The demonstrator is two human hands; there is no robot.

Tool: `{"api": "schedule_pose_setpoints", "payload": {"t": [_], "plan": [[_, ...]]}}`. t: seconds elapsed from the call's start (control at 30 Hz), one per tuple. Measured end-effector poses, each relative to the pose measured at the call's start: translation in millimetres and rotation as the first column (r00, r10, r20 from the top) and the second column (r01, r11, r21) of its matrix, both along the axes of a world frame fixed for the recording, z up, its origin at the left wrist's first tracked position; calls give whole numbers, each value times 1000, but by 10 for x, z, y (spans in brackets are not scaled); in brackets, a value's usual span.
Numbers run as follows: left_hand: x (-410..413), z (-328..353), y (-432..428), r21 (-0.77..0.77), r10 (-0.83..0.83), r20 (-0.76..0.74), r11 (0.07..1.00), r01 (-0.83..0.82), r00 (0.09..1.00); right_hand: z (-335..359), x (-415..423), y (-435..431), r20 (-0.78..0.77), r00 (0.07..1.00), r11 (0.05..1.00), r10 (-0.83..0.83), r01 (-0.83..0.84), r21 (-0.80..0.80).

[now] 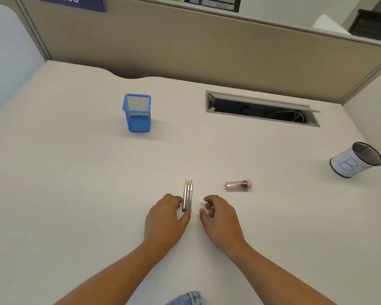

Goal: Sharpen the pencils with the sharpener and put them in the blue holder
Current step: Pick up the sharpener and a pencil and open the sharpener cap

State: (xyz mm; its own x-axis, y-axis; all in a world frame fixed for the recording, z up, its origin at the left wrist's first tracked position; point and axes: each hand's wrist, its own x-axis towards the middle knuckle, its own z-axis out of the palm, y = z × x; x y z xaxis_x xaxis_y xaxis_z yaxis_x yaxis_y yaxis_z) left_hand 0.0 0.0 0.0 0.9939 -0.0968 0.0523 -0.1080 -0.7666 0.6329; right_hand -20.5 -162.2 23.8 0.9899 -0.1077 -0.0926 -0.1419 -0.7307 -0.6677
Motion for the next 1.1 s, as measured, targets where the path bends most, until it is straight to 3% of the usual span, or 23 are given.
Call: {"api": "schedule_pose_setpoints", "payload": {"t": [0.07, 0.23, 0.53, 0.7, 0.93, 1.1], "plan": [[14, 51, -82, -42, 70, -81, 996, -74, 994, 23, 91, -3, -44, 997, 995, -62, 66, 74], [60, 175, -264, -50, 249, -226, 962, -267, 942, -22, 266, -84, -141, 990, 981, -3, 30, 190], [174, 266, -292, -140, 443, -507, 804, -578, 739, 29, 205, -433, -276, 950, 921, 149, -32, 388], [209, 250, -261, -120, 449, -548, 793, -598, 705, 65, 200, -490, -328, 915, 875, 234, -51, 481], [330, 317, -205, -117, 362, -620, 835, -538, 696, 76, 265, -399, -377, 919, 868, 119, 89, 489], [282, 378, -123, -133, 350, -558, 857, -498, 752, 135, 298, -371, -394, 916, 862, 72, 142, 487]]}}
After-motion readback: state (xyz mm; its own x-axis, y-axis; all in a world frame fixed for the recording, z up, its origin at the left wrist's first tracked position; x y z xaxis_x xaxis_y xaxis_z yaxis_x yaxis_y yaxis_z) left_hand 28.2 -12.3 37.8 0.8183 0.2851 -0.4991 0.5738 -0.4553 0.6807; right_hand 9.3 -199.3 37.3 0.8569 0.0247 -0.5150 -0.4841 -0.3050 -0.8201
